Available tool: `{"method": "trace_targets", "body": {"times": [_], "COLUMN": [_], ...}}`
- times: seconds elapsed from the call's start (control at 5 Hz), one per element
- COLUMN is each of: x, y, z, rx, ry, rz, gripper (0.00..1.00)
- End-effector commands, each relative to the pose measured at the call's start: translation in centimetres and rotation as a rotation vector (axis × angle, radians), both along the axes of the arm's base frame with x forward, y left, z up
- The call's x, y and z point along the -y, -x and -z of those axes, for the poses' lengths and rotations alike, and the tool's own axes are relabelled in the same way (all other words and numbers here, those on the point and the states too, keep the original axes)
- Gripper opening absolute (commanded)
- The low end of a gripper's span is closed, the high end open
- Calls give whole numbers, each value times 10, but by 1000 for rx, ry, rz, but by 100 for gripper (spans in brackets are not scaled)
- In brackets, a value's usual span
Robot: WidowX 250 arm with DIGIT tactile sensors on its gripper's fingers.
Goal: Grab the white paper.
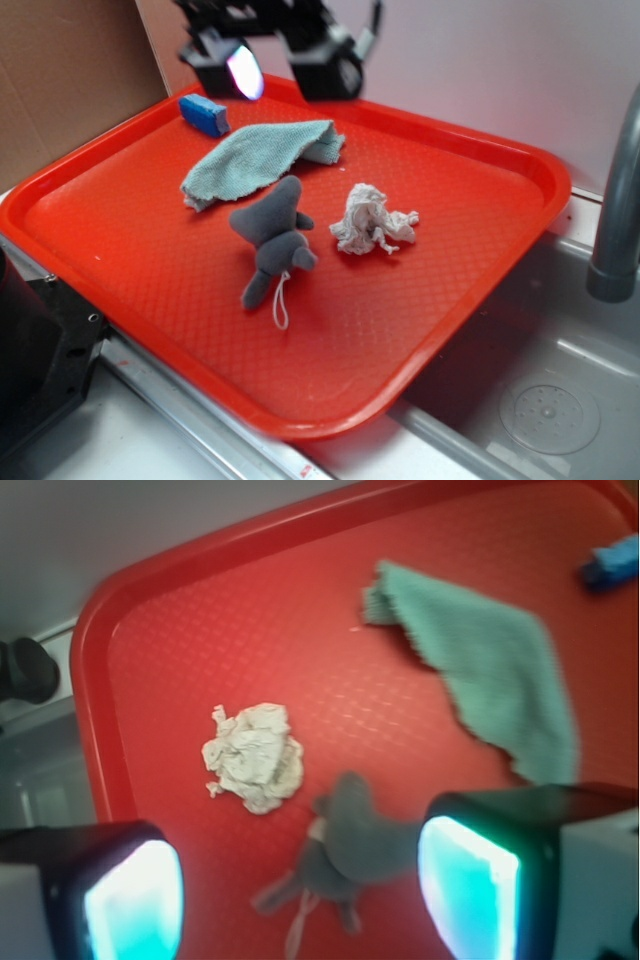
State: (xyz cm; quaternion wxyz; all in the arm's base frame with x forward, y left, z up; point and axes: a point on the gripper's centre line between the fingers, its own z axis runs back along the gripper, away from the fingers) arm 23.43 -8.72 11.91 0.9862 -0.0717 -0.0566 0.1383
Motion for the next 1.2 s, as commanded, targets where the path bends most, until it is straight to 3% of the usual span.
{"method": "trace_targets", "body": {"times": [0.0, 0.4, 0.6, 1.0], "x": [21, 28, 27, 18], "y": [-36, -47, -42, -38], "z": [39, 80, 84, 72], "rx": [-8, -80, -104, -89], "ry": [-31, -67, -37, -51], "rz": [42, 92, 115, 94], "gripper": [100, 100, 0, 0]}}
